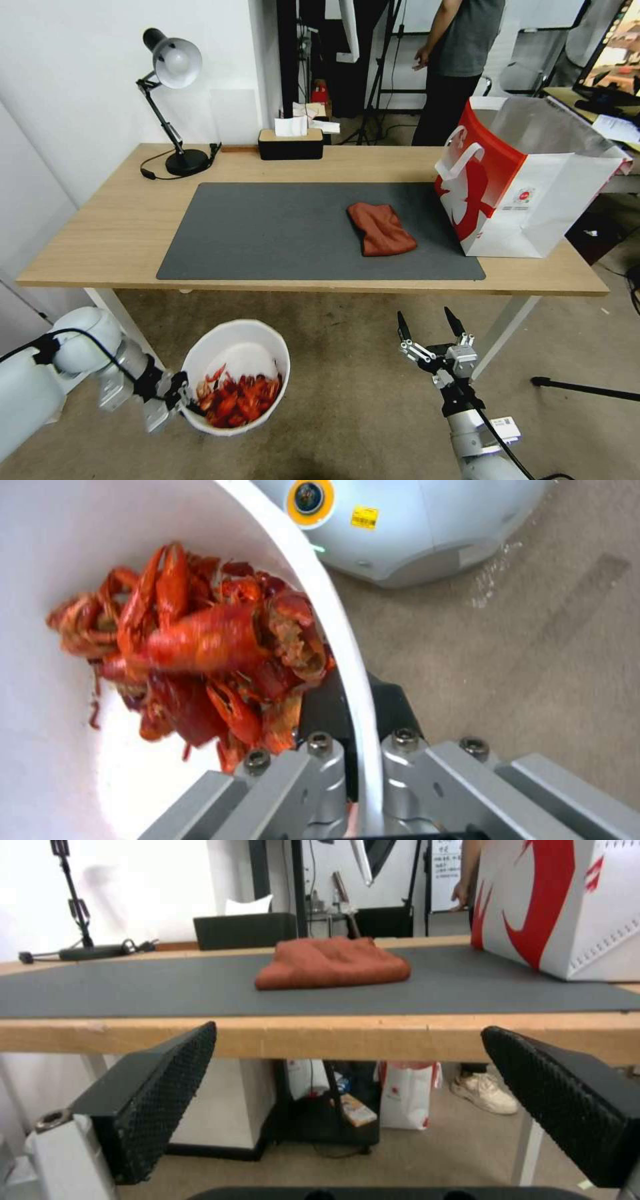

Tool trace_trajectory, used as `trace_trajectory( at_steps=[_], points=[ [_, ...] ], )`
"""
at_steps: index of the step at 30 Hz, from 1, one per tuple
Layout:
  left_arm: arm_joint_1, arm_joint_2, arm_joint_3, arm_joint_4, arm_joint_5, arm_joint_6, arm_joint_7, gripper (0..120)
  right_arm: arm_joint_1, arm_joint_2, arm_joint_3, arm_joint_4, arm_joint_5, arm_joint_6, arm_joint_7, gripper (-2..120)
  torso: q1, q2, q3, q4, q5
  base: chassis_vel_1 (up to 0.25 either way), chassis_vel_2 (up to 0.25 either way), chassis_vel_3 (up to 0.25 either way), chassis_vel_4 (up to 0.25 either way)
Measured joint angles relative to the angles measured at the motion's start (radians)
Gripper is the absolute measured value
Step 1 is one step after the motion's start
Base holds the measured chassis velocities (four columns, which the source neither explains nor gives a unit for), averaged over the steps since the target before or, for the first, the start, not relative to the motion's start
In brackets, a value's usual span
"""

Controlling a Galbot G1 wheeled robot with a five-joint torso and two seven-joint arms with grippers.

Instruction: Sweep shrimp from table into container with towel, then put container into takeout bag.

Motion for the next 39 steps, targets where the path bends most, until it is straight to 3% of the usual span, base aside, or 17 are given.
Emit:
trace_trajectory(
  at_steps=[2, 4, 6, 7, 9, 10, 14, 15, 17, 19, 22, 28, 34, 39],
  points=[
    [-0.010, 0.053, -0.003, -0.051, -0.047, 0.003, -0.002, 0, 0.000, 0.006, -0.008, -0.013, 0.003, 0.001, -0.002, 100, 0.000, 0.000, 0.000, -0.0003, 0.0001, 0.000, 0.000, 0.000, 0.000],
    [-0.015, 0.070, -0.003, -0.068, -0.063, 0.009, -0.005, 0, -0.002, 0.010, -0.011, -0.017, 0.003, 0.001, -0.002, 100, 0.000, 0.000, 0.000, -0.0003, 0.0001, 0.000, 0.000, 0.000, 0.000],
    [-0.028, 0.146, 0.000, -0.139, -0.145, 0.054, -0.031, 0, -0.017, 0.028, -0.020, -0.025, 0.001, -0.001, -0.002, 100, 0.000, 0.000, 0.000, -0.0004, 0.0002, 0.000, 0.000, 0.000, 0.000],
    [-0.028, 0.146, 0.000, -0.139, -0.145, 0.054, -0.031, 0, -0.017, 0.028, -0.020, -0.025, 0.001, -0.001, -0.002, 100, 0.000, 0.000, 0.000, -0.0004, 0.0002, 0.000, 0.000, 0.000, 0.000],
    [-0.046, 0.214, 0.002, -0.209, -0.187, 0.084, -0.051, 0, -0.028, 0.039, -0.022, -0.025, -0.004, -0.001, -0.001, 100, 0.000, 0.000, 0.000, -0.0002, 0.0003, 0.000, 0.000, 0.000, 0.000],
    [-0.046, 0.214, 0.002, -0.209, -0.187, 0.084, -0.051, 0, -0.028, 0.039, -0.022, -0.025, -0.004, -0.001, -0.001, 100, 0.000, 0.000, 0.000, -0.0002, 0.0003, 0.000, 0.000, 0.000, 0.000],
    [-0.106, 0.296, -0.022, -0.299, -0.286, 0.134, -0.082, 0, -0.036, 0.044, -0.022, -0.016, -0.007, 0.000, -0.001, 100, 0.000, 0.000, 0.000, -0.0001, 0.0002, 0.000, 0.000, 0.000, 0.000],
    [-0.106, 0.296, -0.022, -0.299, -0.286, 0.134, -0.082, 0, -0.036, 0.044, -0.022, -0.016, -0.007, 0.000, -0.001, 100, 0.000, 0.000, 0.000, -0.0001, 0.0002, 0.000, 0.000, 0.000, 0.000],
    [-0.122, 0.331, -0.061, -0.343, -0.369, 0.180, -0.121, 0, -0.058, 0.051, -0.018, -0.003, -0.019, 0.009, -0.002, 100, 0.000, 0.000, 0.000, -0.0003, 0.0004, 0.000, 0.000, 0.000, 0.000],
    [-0.133, 0.339, -0.073, -0.352, -0.399, 0.200, -0.142, 0, -0.064, 0.053, -0.018, 0.001, -0.025, 0.013, -0.003, 100, 0.000, 0.000, 0.000, -0.0004, 0.0004, 0.000, 0.000, 0.000, 0.000],
    [-0.194, 0.349, -0.078, -0.347, -0.466, 0.243, -0.175, 0, -0.066, 0.055, -0.023, 0.009, -0.044, 0.014, -0.005, 100, 0.000, 0.000, 0.000, -0.0001, 0.0003, 0.000, 0.000, 0.000, 0.000],
    [-0.258, 0.346, -0.073, -0.294, -0.498, 0.253, -0.195, 0, -0.064, 0.055, -0.026, 0.024, -0.059, 0.013, -0.004, 100, 0.000, 0.000, 0.000, -0.0002, 0.0003, 0.000, 0.000, 0.000, 0.000],
    [-0.323, 0.303, -0.040, -0.209, -0.506, 0.256, -0.222, 0, -0.066, 0.066, -0.031, 0.035, -0.090, 0.008, -0.004, 100, 0.000, 0.000, 0.000, -0.0002, 0.0000, 0.000, 0.000, 0.000, 0.000],
    [-0.366, 0.230, 0.005, -0.126, -0.494, 0.257, -0.269, 0, -0.086, 0.086, -0.036, 0.037, -0.124, 0.008, -0.014, 100, 0.000, 0.000, 0.000, 0.0000, 0.0001, 0.000, 0.000, 0.000, 0.000]
  ],
)
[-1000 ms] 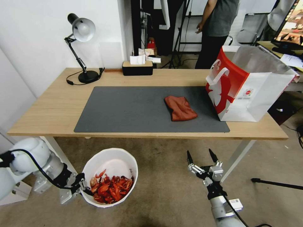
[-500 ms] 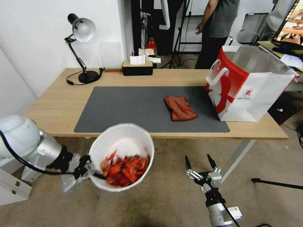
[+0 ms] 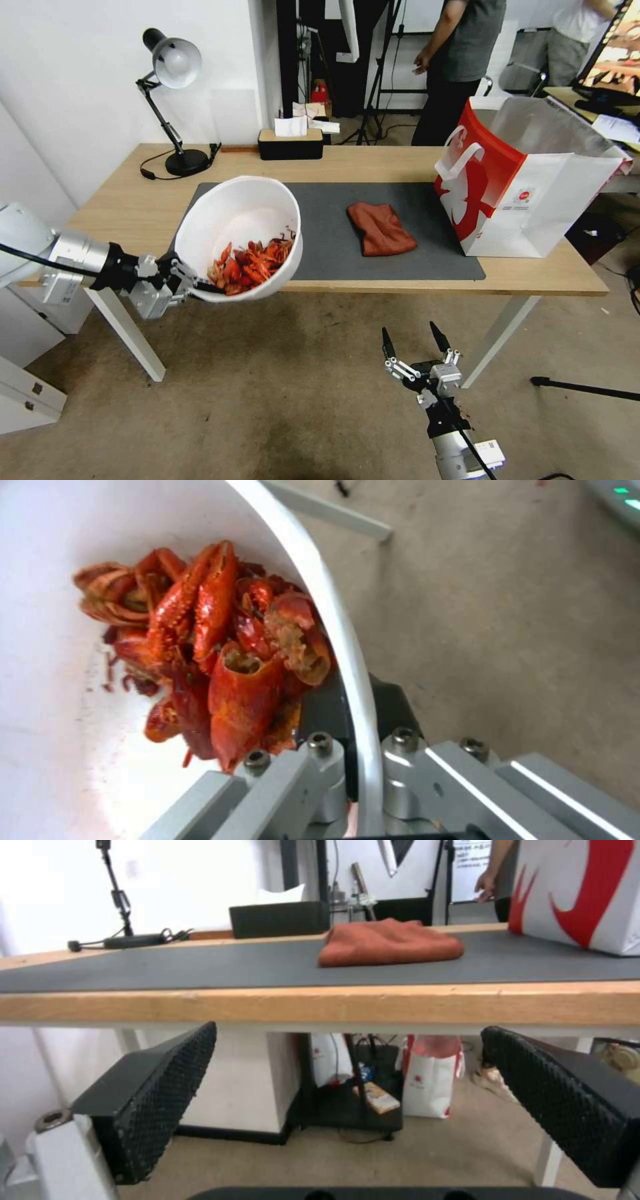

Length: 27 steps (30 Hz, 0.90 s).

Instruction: Sweep shrimp from table into container with towel, then put container into takeout bag.

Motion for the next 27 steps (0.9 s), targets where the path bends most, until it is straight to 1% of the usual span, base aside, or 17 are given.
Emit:
trace_trajectory(
  at_steps=[1, 3, 4, 5, 6, 8, 10, 12, 13, 16, 17, 19, 20, 22, 23, 25, 27],
  points=[
    [0.000, 0.000, 0.000, 0.000, 0.000, 0.000, 0.000, 0, 0.000, 0.000, 0.000, 0.000, 0.000, 0.000, 0.000, 100, 0.000, 0.000, 0.000, 0.0000, 0.0000, 0.000, 0.000, 0.000, 0.000],
    [-0.031, -0.049, 0.019, 0.045, 0.028, -0.008, 0.014, 0, -0.010, 0.011, -0.002, 0.000, -0.013, 0.001, -0.005, 100, 0.000, 0.000, 0.000, -0.0003, -0.0002, 0.000, 0.000, 0.000, 0.000],
    [-0.031, -0.049, 0.019, 0.045, 0.028, -0.008, 0.014, 0, -0.010, 0.011, -0.002, 0.000, -0.013, 0.001, -0.005, 100, 0.000, 0.000, 0.000, -0.0003, -0.0002, 0.000, 0.000, 0.000, 0.000],
    [-0.042, -0.073, 0.028, 0.067, 0.046, -0.018, 0.023, 0, -0.014, 0.015, -0.004, 0.000, -0.021, 0.001, -0.007, 100, 0.000, 0.000, 0.000, -0.0005, -0.0001, 0.000, 0.000, 0.000, 0.000],
    [-0.042, -0.073, 0.028, 0.067, 0.046, -0.018, 0.023, 0, -0.014, 0.015, -0.004, 0.000, -0.021, 0.001, -0.007, 100, 0.000, 0.000, 0.000, -0.0005, -0.0001, 0.000, 0.000, 0.000, 0.000],
    [-0.054, -0.105, 0.047, 0.108, 0.070, -0.031, 0.030, 0, -0.020, 0.019, -0.004, 0.005, -0.033, 0.001, -0.008, 100, 0.000, 0.000, 0.000, -0.0001, 0.0000, 0.000, 0.000, 0.000, 0.000],
    [-0.063, -0.115, 0.056, 0.122, 0.074, -0.035, 0.031, 0, -0.021, 0.019, -0.004, 0.005, -0.037, 0.001, -0.008, 100, 0.000, 0.000, 0.000, 0.0001, 0.0001, 0.000, 0.000, 0.000, 0.000],
    [-0.110, -0.156, 0.101, 0.167, 0.079, -0.038, 0.031, 0, -0.025, 0.022, 0.000, 0.006, -0.042, 0.001, -0.008, 100, 0.000, 0.000, 0.000, 0.0002, -0.0002, 0.000, 0.000, 0.000, 0.000],
    [-0.110, -0.156, 0.101, 0.167, 0.079, -0.038, 0.031, 0, -0.025, 0.022, 0.000, 0.006, -0.042, 0.001, -0.008, 100, 0.000, 0.000, 0.000, 0.0002, -0.0002, 0.000, 0.000, 0.000, 0.000],
    [-0.212, -0.209, 0.203, 0.199, 0.091, -0.035, 0.026, 0, -0.032, 0.029, 0.002, 0.006, -0.050, 0.001, -0.008, 100, 0.000, 0.000, 0.000, -0.0004, 0.0000, 0.000, 0.000, 0.000, 0.000],
    [-0.212, -0.209, 0.203, 0.199, 0.091, -0.035, 0.026, 0, -0.032, 0.029, 0.002, 0.006, -0.050, 0.001, -0.008, 100, 0.000, 0.000, 0.000, -0.0004, 0.0000, 0.000, 0.000, 0.000, 0.000],
    [-0.267, -0.241, 0.261, 0.213, 0.116, -0.034, 0.024, 0, -0.037, 0.031, 0.004, 0.006, -0.053, 0.001, -0.008, 100, 0.000, 0.000, 0.000, -0.0006, 0.0003, 0.000, 0.000, 0.000, 0.000],
    [-0.267, -0.241, 0.261, 0.213, 0.116, -0.034, 0.024, 0, -0.037, 0.031, 0.004, 0.006, -0.053, 0.001, -0.008, 100, 0.000, 0.000, 0.000, -0.0006, 0.0003, 0.000, 0.000, 0.000, 0.000],
    [-0.312, -0.269, 0.315, 0.228, 0.137, -0.033, 0.025, 0, -0.041, 0.031, 0.008, 0.006, -0.055, 0.001, -0.008, 100, 0.000, 0.000, 0.000, -0.0002, 0.0001, 0.000, 0.000, 0.000, 0.000],
    [-0.312, -0.269, 0.315, 0.228, 0.137, -0.033, 0.025, 0, -0.041, 0.031, 0.008, 0.006, -0.055, 0.001, -0.008, 100, 0.000, 0.000, 0.000, -0.0002, 0.0001, 0.000, 0.000, 0.000, 0.000],
    [-0.360, -0.297, 0.357, 0.249, 0.142, -0.029, 0.025, 0, -0.045, 0.030, 0.010, 0.007, -0.056, 0.003, -0.007, 100, 0.000, 0.000, 0.000, 0.0001, 0.0002, 0.000, 0.000, 0.000, 0.000],
    [-0.374, -0.305, 0.368, 0.256, 0.142, -0.028, 0.026, 0, -0.046, 0.030, 0.010, 0.007, -0.056, 0.003, -0.007, 100, 0.000, 0.000, 0.000, 0.0000, 0.0001, 0.000, 0.000, 0.000, 0.000]
  ],
)
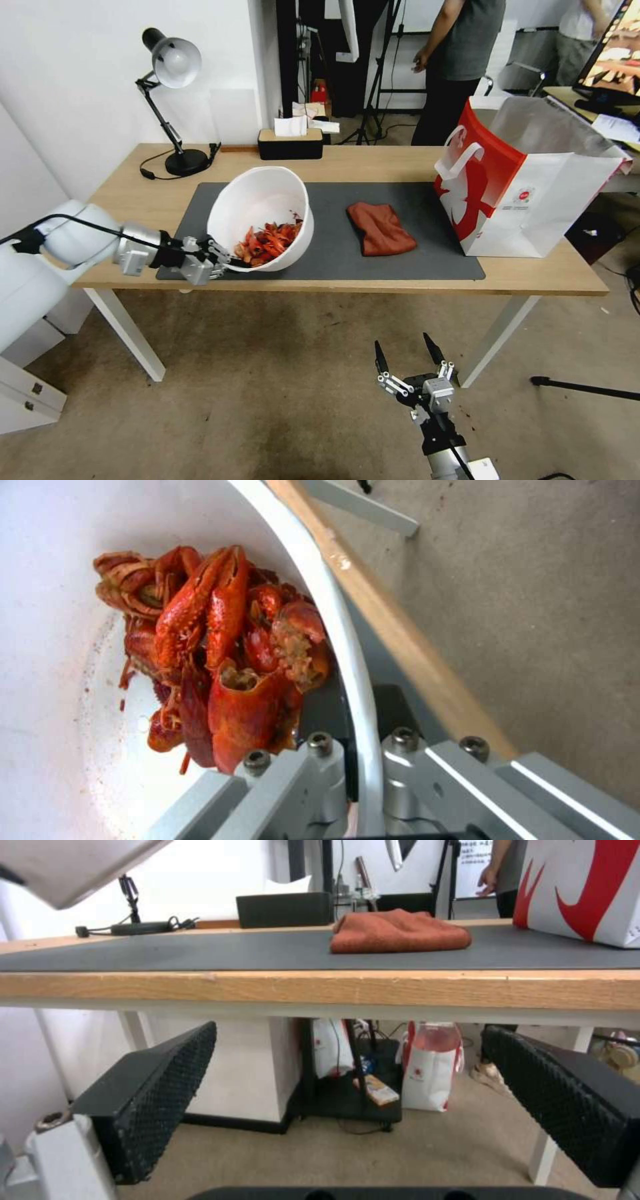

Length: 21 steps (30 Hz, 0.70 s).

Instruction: Sweep shrimp from table into container with towel, then put container into takeout bag.

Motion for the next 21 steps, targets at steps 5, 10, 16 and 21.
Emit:
trace_trajectory(
  at_steps=[5, 10, 16, 21],
  points=[
    [-0.103, -0.060, 0.084, 0.055, -0.001, 0.012, 0.000, 0, -0.004, 0.001, 0.000, 0.000, -0.003, 0.001, 0.000, 100, 0.000, 0.000, 0.000, -0.0001, 0.0000, 0.000, 0.000, 0.000, 0.000],
    [-0.232, -0.124, 0.191, 0.101, -0.014, 0.030, -0.003, 0, -0.004, 0.006, 0.000, 0.000, -0.005, 0.002, 0.000, 100, 0.000, 0.000, 0.000, -0.0001, 0.0002, 0.000, 0.000, 0.000, 0.000],
    [-0.431, -0.281, 0.330, 0.251, -0.036, 0.044, -0.018, 0, -0.002, 0.014, 0.004, -0.006, -0.005, 0.003, 0.000, 100, 0.000, 0.000, 0.000, 0.0000, 0.0001, 0.000, 0.000, 0.000, 0.000],
    [-0.513, -0.413, 0.374, 0.364, -0.047, 0.043, -0.037, 0, 0.004, 0.024, 0.000, -0.013, -0.008, 0.002, 0.000, 100, 0.000, 0.000, 0.000, -0.0002, 0.0002, 0.000, 0.000, 0.000, 0.000]
  ],
)
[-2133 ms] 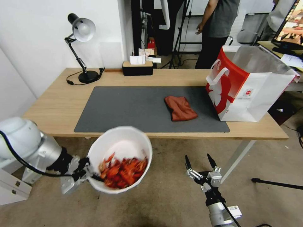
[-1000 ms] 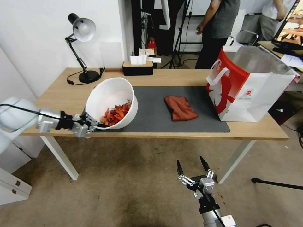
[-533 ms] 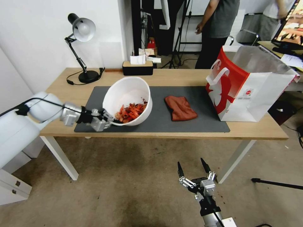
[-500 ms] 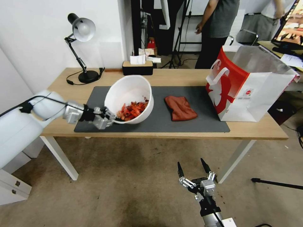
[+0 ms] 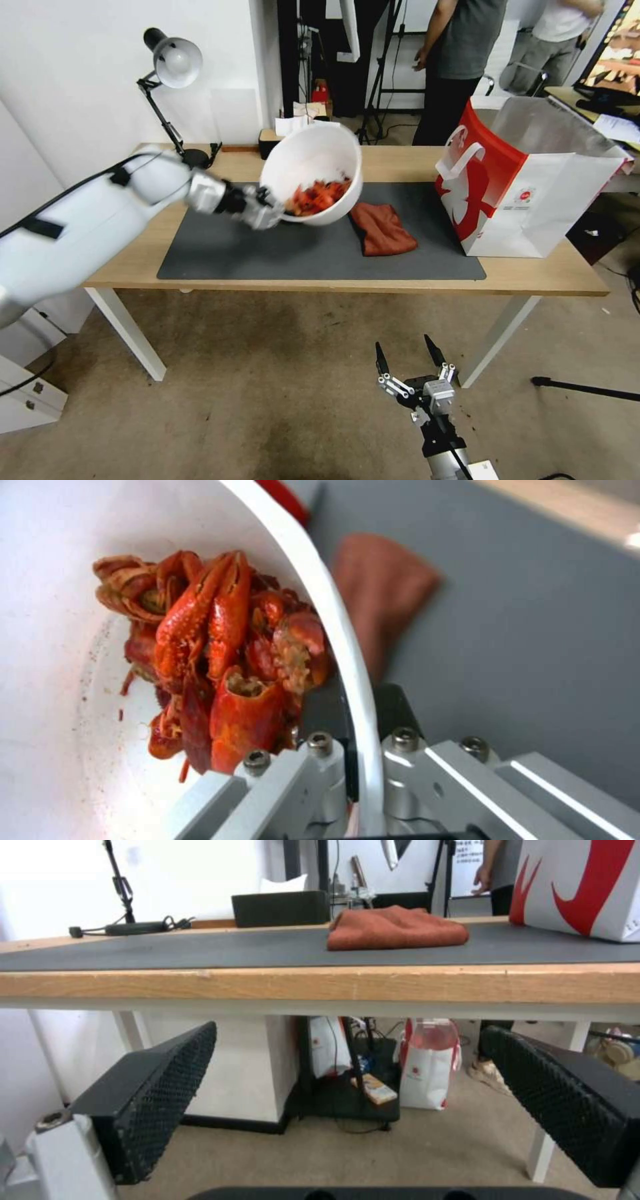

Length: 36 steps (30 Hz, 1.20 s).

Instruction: Sweep shrimp from table into container with towel, then put container into takeout bag.

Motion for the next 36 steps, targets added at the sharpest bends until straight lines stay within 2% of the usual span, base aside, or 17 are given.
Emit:
trace_trajectory(
  at_steps=[1, 2, 3, 5, 6, 8, 9, 11, 12, 14, 18, 20, 21, 23, 28, 31, 36],
  points=[
    [-0.029, -0.059, 0.008, 0.048, 0.000, -0.002, -0.001, 0, 0.000, 0.006, -0.002, -0.003, -0.005, 0.000, 0.000, 100, 0.000, 0.000, 0.000, -0.0007, 0.0000, 0.000, 0.000, 0.000, 0.000],
    [-0.048, -0.094, 0.011, 0.078, 0.000, -0.004, -0.001, 0, 0.000, 0.009, -0.004, -0.004, -0.010, 0.000, 0.000, 100, 0.000, 0.000, 0.000, -0.0007, 0.0001, 0.000, 0.000, 0.000, 0.000],
    [-0.048, -0.094, 0.011, 0.078, 0.000, -0.004, -0.001, 0, 0.000, 0.009, -0.004, -0.004, -0.010, 0.000, 0.000, 100, 0.000, 0.000, 0.000, -0.0007, 0.0001, 0.000, 0.000, 0.000, 0.000],
    [-0.098, -0.182, 0.015, 0.167, 0.001, -0.017, -0.002, 0, -0.005, 0.017, -0.006, -0.008, -0.017, 0.000, -0.001, 100, 0.000, 0.000, 0.000, -0.0003, 0.0001, 0.000, 0.000, 0.000, 0.000],
    [-0.098, -0.182, 0.015, 0.167, 0.001, -0.017, -0.002, 0, -0.005, 0.017, -0.006, -0.008, -0.017, 0.000, -0.001, 100, 0.000, 0.000, 0.000, -0.0003, 0.0001, 0.000, 0.000, 0.000, 0.000],
    [-0.141, -0.251, 0.016, 0.247, 0.004, -0.032, -0.002, 0, -0.008, 0.021, -0.007, -0.009, -0.021, 0.002, -0.002, 100, 0.000, 0.000, 0.000, 0.0005, 0.0001, 0.000, 0.000, 0.000, 0.000],
    [-0.141, -0.251, 0.016, 0.247, 0.004, -0.032, -0.002, 0, -0.008, 0.021, -0.007, -0.009, -0.021, 0.002, -0.002, 100, 0.000, 0.000, 0.000, 0.0005, 0.0001, 0.000, 0.000, 0.000, 0.000],
    [-0.183, -0.336, 0.015, 0.359, 0.008, -0.056, -0.002, 0, -0.010, 0.024, -0.006, -0.011, -0.023, 0.003, -0.003, 100, 0.000, 0.000, 0.000, 0.0006, -0.0001, 0.000, 0.000, 0.000, 0.000],
    [-0.183, -0.336, 0.015, 0.359, 0.008, -0.056, -0.002, 0, -0.010, 0.024, -0.006, -0.011, -0.023, 0.003, -0.003, 100, 0.000, 0.000, 0.000, 0.0006, -0.0001, 0.000, 0.000, 0.000, 0.000],
    [-0.225, -0.444, 0.002, 0.500, 0.018, -0.075, -0.002, 0, -0.011, 0.027, -0.006, -0.012, -0.026, 0.005, -0.004, 100, 0.000, 0.000, 0.000, -0.0001, 0.0001, 0.000, 0.000, 0.000, 0.000],
    [-0.251, -0.510, -0.012, 0.580, 0.029, -0.088, -0.002, 0, -0.016, 0.031, -0.006, -0.012, -0.031, 0.008, -0.005, 100, 0.000, 0.000, 0.000, 0.0000, 0.0002, 0.000, 0.000, 0.000, 0.000],
    [-0.282, -0.592, -0.033, 0.675, 0.051, -0.106, -0.002, 0, -0.025, 0.037, -0.006, -0.010, -0.040, 0.016, -0.009, 100, 0.000, 0.000, 0.000, -0.0003, 0.0000, 0.000, 0.000, 0.000, 0.000],
    [-0.282, -0.592, -0.033, 0.675, 0.051, -0.106, -0.002, 0, -0.025, 0.037, -0.006, -0.010, -0.040, 0.016, -0.009, 100, 0.000, 0.000, 0.000, -0.0003, 0.0000, 0.000, 0.000, 0.000, 0.000],
    [-0.306, -0.667, -0.067, 0.779, 0.084, -0.128, -0.006, 0, -0.026, 0.040, -0.007, -0.009, -0.044, 0.018, -0.010, 100, 0.000, 0.000, 0.000, -0.0001, 0.0002, 0.000, 0.000, 0.000, 0.000],
    [-0.336, -0.717, -0.060, 0.828, 0.087, -0.095, -0.040, 0, -0.030, 0.037, -0.008, -0.011, -0.045, 0.021, -0.012, 100, 0.000, 0.000, 0.000, 0.0000, 0.0002, 0.000, 0.000, 0.000, 0.000],
    [-0.362, -0.724, 0.010, 0.808, 0.006, -0.037, -0.082, 0, -0.031, 0.031, -0.008, -0.013, -0.045, 0.022, -0.013, 100, 0.000, 0.000, 0.000, 0.0001, -0.0002, 0.000, 0.000, 0.000, 0.000],
    [-0.388, -0.720, 0.066, 0.789, -0.037, -0.009, -0.115, 0, -0.031, 0.034, -0.010, -0.014, -0.046, 0.023, -0.015, 100, 0.000, 0.000, 0.000, 0.0003, -0.0003, 0.000, 0.000, 0.000, 0.000]
  ],
)
